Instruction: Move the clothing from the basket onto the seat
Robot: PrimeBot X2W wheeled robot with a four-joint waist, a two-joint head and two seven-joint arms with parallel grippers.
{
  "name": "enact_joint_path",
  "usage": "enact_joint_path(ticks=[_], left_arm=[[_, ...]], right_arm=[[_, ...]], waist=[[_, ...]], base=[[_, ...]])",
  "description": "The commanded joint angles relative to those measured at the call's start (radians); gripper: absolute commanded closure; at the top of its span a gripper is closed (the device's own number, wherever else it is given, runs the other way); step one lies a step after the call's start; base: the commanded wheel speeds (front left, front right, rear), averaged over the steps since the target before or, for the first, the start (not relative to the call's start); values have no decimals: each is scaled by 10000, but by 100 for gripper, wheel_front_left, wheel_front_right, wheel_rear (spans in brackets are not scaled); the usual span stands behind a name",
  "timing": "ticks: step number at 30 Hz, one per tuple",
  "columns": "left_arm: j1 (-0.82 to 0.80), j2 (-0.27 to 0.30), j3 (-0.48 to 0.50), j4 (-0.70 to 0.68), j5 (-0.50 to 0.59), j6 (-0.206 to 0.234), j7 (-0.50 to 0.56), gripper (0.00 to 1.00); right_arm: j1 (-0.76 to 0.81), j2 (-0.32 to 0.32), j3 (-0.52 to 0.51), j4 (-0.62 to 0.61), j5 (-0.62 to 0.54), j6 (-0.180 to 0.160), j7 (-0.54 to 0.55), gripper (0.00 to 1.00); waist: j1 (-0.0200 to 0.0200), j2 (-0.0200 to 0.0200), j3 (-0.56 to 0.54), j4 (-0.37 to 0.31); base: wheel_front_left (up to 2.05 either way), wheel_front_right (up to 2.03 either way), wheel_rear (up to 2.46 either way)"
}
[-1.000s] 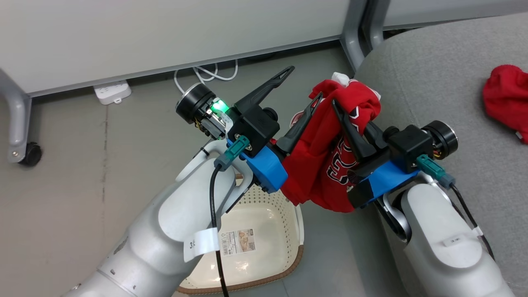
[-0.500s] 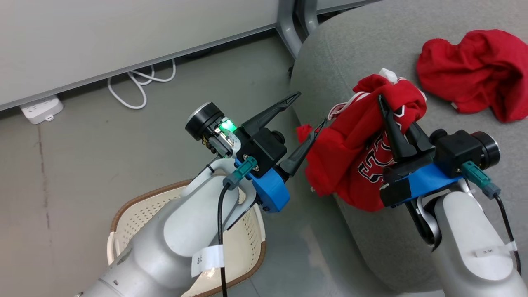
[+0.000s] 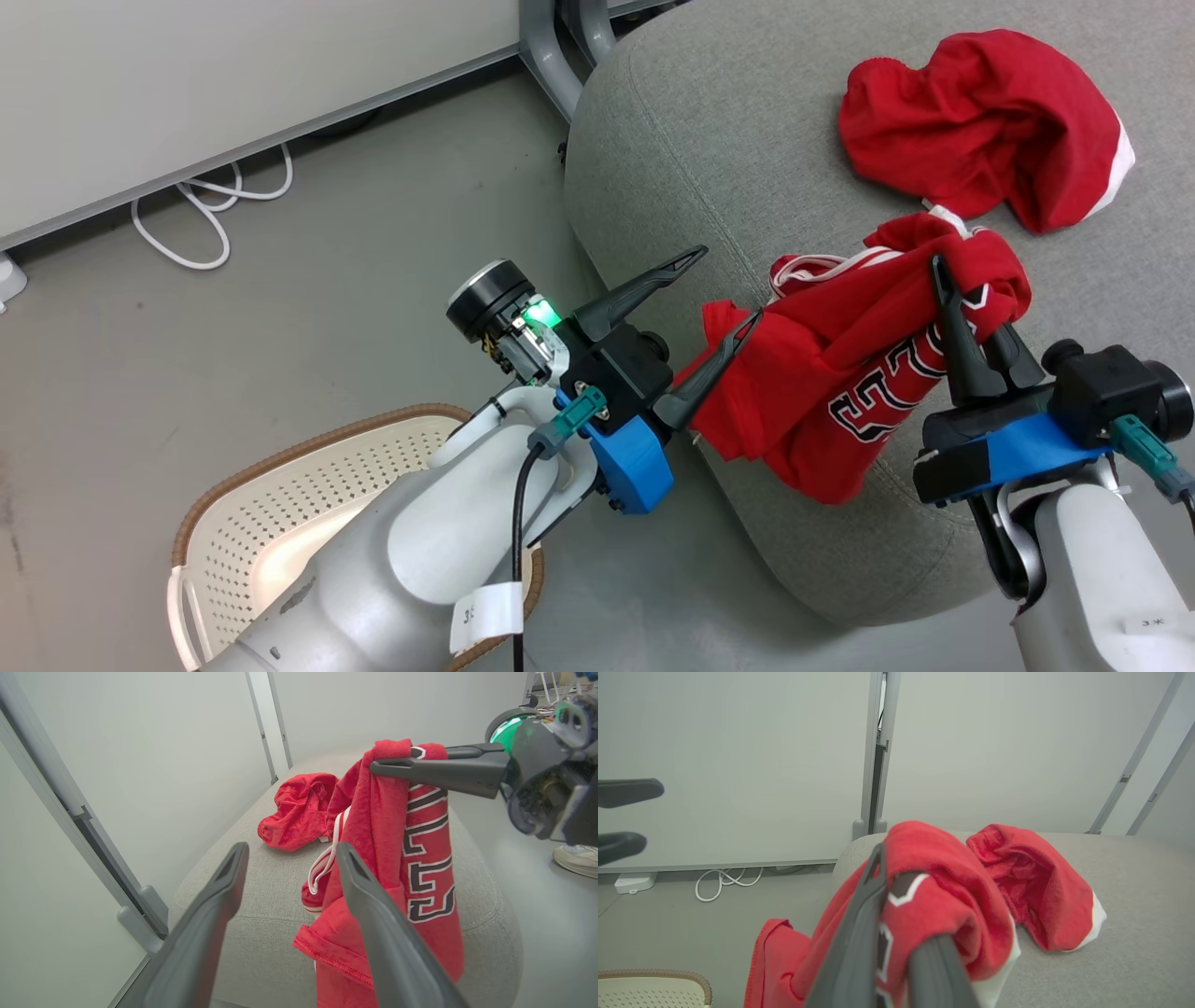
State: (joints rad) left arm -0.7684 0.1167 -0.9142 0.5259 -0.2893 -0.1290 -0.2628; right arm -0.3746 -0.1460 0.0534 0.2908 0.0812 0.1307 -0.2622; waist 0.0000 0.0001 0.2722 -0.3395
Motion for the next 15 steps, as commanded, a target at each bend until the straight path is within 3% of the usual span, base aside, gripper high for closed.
enact_joint_path(ticks=[1, 15], left_arm=[[41, 10, -9, -1, -36, -20, -11, 0], [-185, 47, -166, -110, -109, 46, -12, 0]], right_arm=[[141, 69, -69, -98, -56, 1, -40, 100], [-208, 64, -348, -396, -165, 1, -40, 100]], waist=[[0, -1, 30, -53], [0, -1, 275, -16]], base=[[0, 0, 0], [0, 0, 0]])
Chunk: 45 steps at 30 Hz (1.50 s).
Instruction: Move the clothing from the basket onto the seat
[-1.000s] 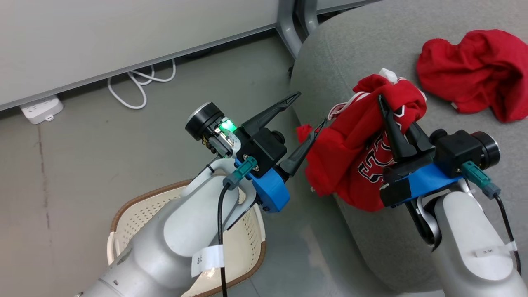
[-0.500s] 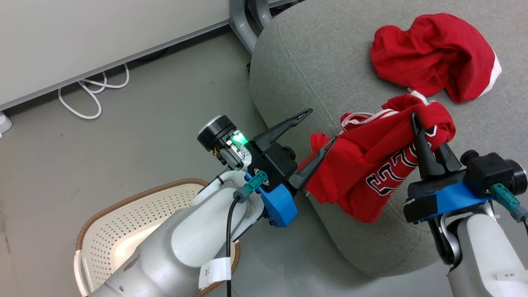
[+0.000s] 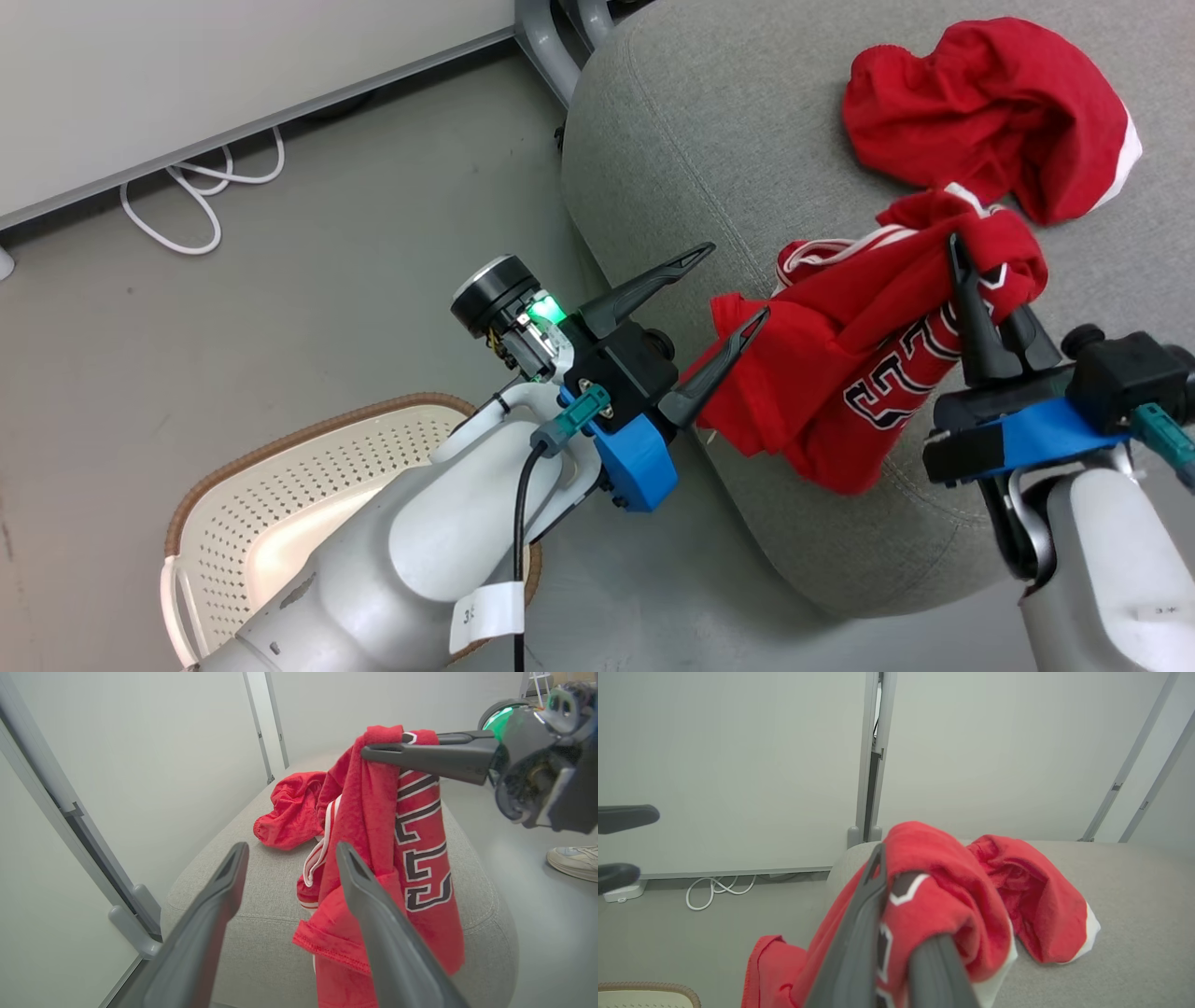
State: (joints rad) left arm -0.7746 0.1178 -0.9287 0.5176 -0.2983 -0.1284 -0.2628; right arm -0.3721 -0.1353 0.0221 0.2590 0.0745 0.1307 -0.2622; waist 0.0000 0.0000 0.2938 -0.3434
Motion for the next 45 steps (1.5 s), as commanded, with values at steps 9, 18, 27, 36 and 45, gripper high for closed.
enact_joint_path(ticks=[9, 18, 27, 36, 45], left_arm=[[-649, 217, -31, -300, 145, 69, 69, 0], [-1437, 685, -39, -794, 406, 72, 430, 0], [-2086, 1102, -36, -1397, 646, 94, 755, 0], [-2391, 1476, -23, -1890, 725, 151, 994, 0], [-2383, 1630, -88, -2143, 652, 235, 1116, 0]], right_arm=[[-2265, -768, -405, -549, -139, 1, -40, 100], [-5626, -2131, -2348, -734, -57, -1, -39, 100], [-6925, -3722, -4156, 75, 12, 1, -39, 100], [-6070, -3352, -5291, 1237, -203, -1, -40, 100], [-5330, -2268, -5451, 2523, -654, 1, -38, 100]], waist=[[0, 0, 1075, 287], [0, 0, 2911, 473], [0, 0, 4265, 520], [0, 0, 4910, 497], [0, 0, 5224, 697]], base=[[0, 0, 0], [0, 0, 0], [0, 0, 0], [0, 0, 0], [0, 0, 0]])
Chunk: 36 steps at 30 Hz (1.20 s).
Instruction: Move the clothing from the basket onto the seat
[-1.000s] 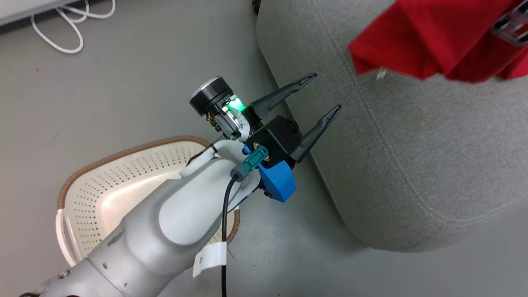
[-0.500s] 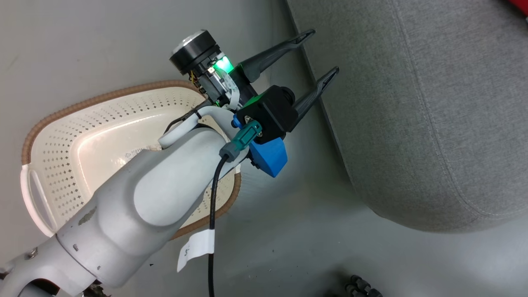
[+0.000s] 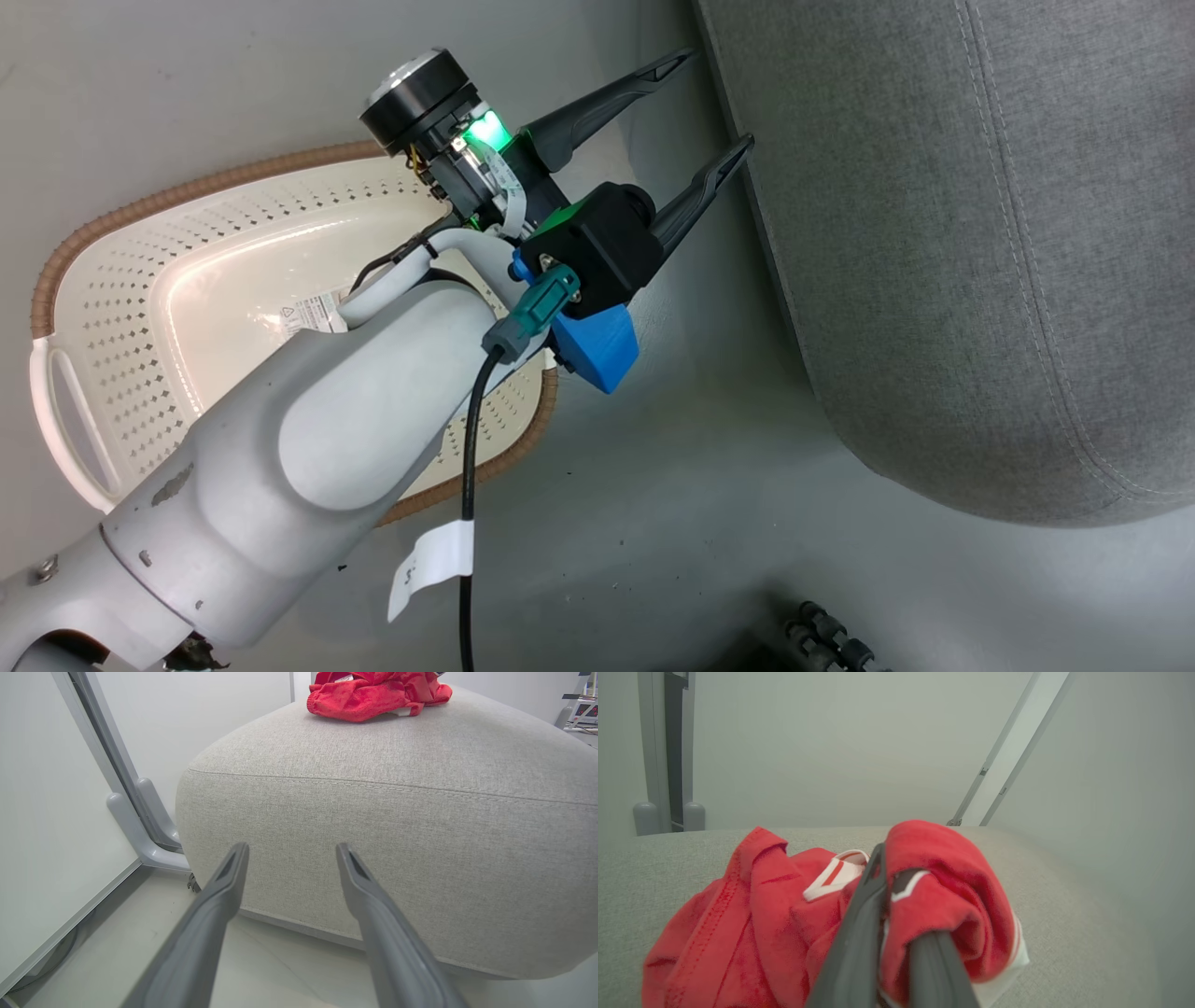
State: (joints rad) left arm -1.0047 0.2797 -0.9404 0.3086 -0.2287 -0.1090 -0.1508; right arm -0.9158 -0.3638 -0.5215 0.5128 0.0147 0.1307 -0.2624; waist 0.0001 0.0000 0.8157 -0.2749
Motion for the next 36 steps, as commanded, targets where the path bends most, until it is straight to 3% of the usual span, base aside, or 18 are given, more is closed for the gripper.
enact_joint_path(ticks=[1, 5, 6, 8, 26, 30, 36], left_arm=[[-77, 43, 26, -65, -55, 32, -2, 0], [-5, 111, -2, -61, -81, 74, -17, 0], [21, 113, -12, -39, -98, 84, -32, 0], [56, 72, -28, -16, -135, 123, -74, 0], [1074, -496, 114, 919, -813, 513, -998, 0], [1580, -544, 365, 1066, -1039, 710, -1108, 0], [2498, -562, 1384, 589, -1193, 1182, -1148, 0]], right_arm=[[118, 64, -1, 101, -79, 1, -37, 100], [241, 165, 147, 440, -88, 1, -37, 100], [257, 188, 124, 436, -58, 1, -37, 85], [412, 224, 15, 268, 43, -1, -37, 0], [4323, 769, -628, -1637, 77, 1, -38, 0], [4697, 893, -238, -2456, -48, 1, -37, 0], [4977, 916, 1265, -3345, 8, 1, -37, 0]], waist=[[-1, 0, 13, 24], [-1, 0, -41, 37], [-1, 0, -94, 37], [-1, 0, -217, 44], [-1, 0, -2637, -107], [-1, 0, -3391, -70], [-1, 0, -4469, 360]], base=[[0, 0, 0], [0, 0, 0], [0, 0, 0], [0, 0, 0], [0, 0, 0], [0, 0, 0], [0, 0, 0]])
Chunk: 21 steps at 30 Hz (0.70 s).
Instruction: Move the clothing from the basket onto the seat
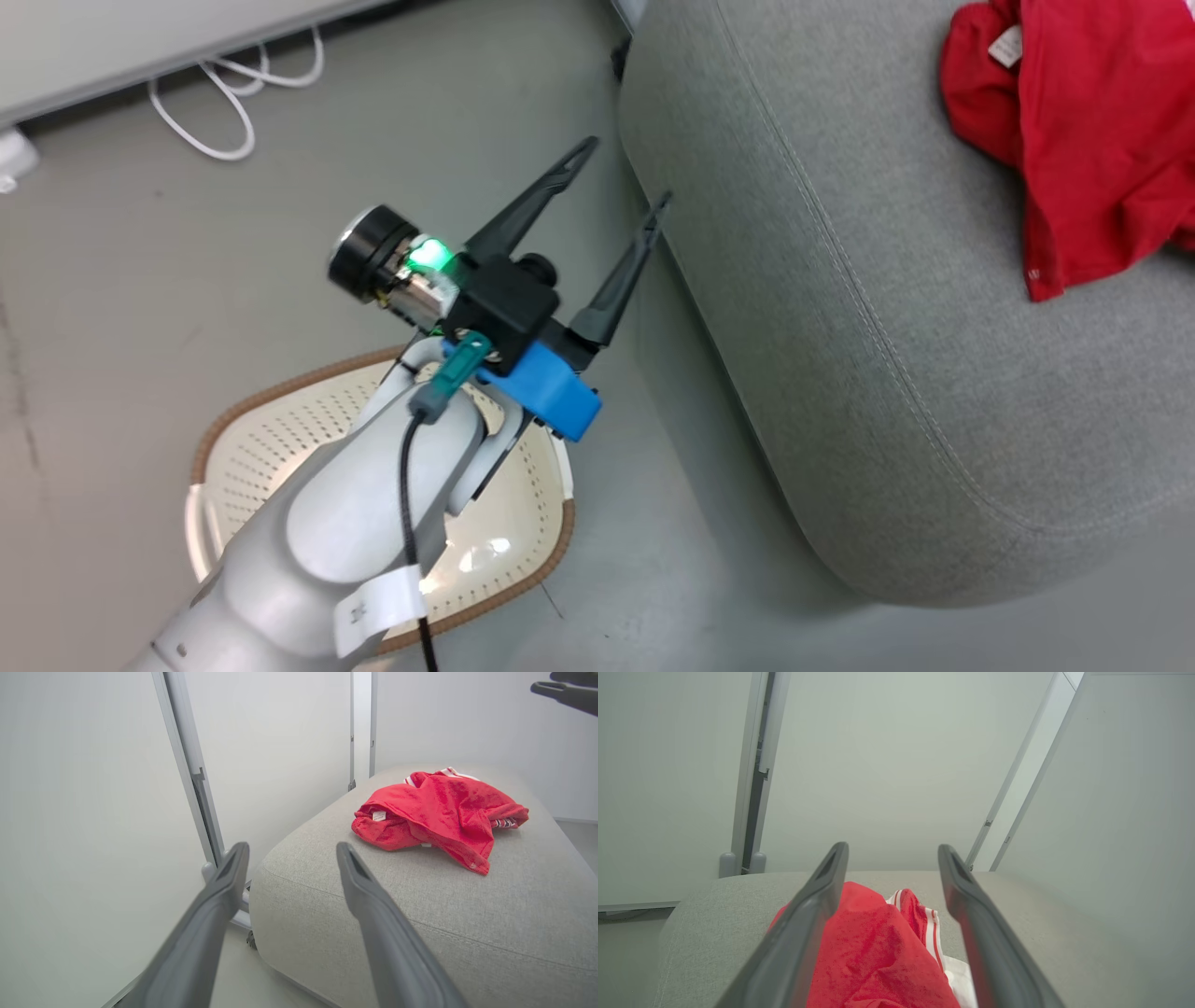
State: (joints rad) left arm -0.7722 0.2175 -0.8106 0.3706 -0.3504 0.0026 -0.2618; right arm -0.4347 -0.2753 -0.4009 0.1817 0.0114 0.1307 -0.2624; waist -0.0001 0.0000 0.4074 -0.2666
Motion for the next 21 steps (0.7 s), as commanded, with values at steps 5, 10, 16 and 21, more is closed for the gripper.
enact_joint_path(ticks=[5, 10, 16, 21], left_arm=[[963, 74, 1180, -595, 179, 371, -42, 0], [1916, 96, 2439, -1084, 388, 571, -34, 0], [3037, 54, 3889, -1370, 686, 561, -35, 0], [3984, -98, 5040, -1448, 954, 491, -35, 0]], right_arm=[[262, 137, 1270, -192, 6, 1, -36, 0], [81, 331, 2357, -21, 58, 1, -36, 0], [77, 554, 3402, 148, 147, 1, -36, 0], [503, 792, 3906, 233, 254, 1, -36, 0]], waist=[[1, 0, -963, 815], [1, 0, -1454, 1365], [1, 0, -1994, 2007], [1, 0, -2447, 2435]], base=[[0, 0, 0], [0, 0, 0], [0, 0, 0], [0, 0, 0]])
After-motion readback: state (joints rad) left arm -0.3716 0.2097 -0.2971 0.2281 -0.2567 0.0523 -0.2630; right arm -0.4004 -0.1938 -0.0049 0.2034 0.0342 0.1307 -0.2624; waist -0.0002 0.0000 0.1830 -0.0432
